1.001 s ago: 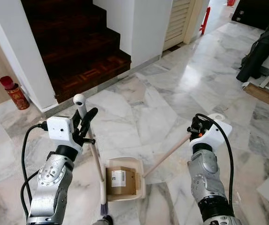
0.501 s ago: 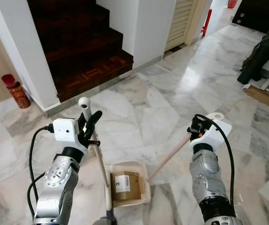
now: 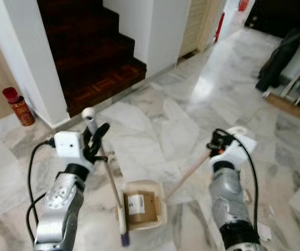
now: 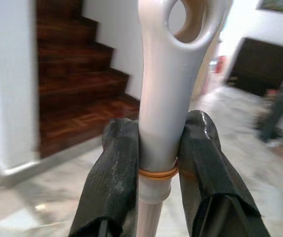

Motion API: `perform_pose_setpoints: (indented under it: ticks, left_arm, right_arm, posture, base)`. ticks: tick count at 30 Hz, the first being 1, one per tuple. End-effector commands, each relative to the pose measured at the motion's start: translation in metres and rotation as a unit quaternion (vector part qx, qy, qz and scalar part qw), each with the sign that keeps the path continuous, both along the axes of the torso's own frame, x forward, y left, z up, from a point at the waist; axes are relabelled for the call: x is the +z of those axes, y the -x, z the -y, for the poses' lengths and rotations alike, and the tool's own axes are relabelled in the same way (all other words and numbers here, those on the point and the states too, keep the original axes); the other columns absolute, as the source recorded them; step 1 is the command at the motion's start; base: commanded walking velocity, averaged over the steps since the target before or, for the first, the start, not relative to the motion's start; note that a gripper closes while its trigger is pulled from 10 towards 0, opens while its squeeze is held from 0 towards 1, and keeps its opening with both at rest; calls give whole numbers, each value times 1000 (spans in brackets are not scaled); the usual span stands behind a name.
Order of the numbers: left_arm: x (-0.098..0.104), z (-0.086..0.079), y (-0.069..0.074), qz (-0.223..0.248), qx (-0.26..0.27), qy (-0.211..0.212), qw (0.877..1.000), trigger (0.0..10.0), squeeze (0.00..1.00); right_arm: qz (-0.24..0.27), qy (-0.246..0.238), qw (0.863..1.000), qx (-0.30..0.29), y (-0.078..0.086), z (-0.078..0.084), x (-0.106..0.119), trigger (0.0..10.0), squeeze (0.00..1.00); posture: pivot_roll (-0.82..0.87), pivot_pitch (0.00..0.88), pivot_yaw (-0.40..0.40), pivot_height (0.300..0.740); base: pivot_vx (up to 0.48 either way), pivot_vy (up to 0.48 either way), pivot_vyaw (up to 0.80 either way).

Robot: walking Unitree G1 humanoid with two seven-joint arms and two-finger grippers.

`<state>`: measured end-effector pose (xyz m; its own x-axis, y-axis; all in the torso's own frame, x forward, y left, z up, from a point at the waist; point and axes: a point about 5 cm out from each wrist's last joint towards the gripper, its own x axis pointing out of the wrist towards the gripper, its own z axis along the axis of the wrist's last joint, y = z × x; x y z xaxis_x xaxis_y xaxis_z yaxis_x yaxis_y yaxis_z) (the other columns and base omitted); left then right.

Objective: Sweep floor

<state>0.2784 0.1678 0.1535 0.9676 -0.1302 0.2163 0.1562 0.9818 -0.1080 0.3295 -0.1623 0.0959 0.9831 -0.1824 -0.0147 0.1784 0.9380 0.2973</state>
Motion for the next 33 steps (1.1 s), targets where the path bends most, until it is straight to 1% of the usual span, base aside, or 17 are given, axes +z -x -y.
perform_pose_setpoints:
  ticks: [1, 25, 33]
  left_arm:
    - [7, 7, 0, 15, -17, 14, 1000, 10000, 0]
    - [10, 4, 0, 15, -10, 9, 1000, 10000, 0]
    - [10, 4, 0, 14, -9, 7, 1000, 10000, 0]
  right_arm:
    - [33, -33, 999, 7, -4, -7, 13, 10000, 0]
    - [22, -36, 999, 20, -4, -14, 10, 10000, 0]
    - [15, -42, 999, 22, -4, -13, 7, 10000, 0]
  posture:
    - [165, 59, -62, 740]
    - [180, 78, -55, 740]
    - [179, 84, -55, 740]
  base:
    - [0, 341, 600]
    - [0, 341, 579]
    - [0, 331, 52]
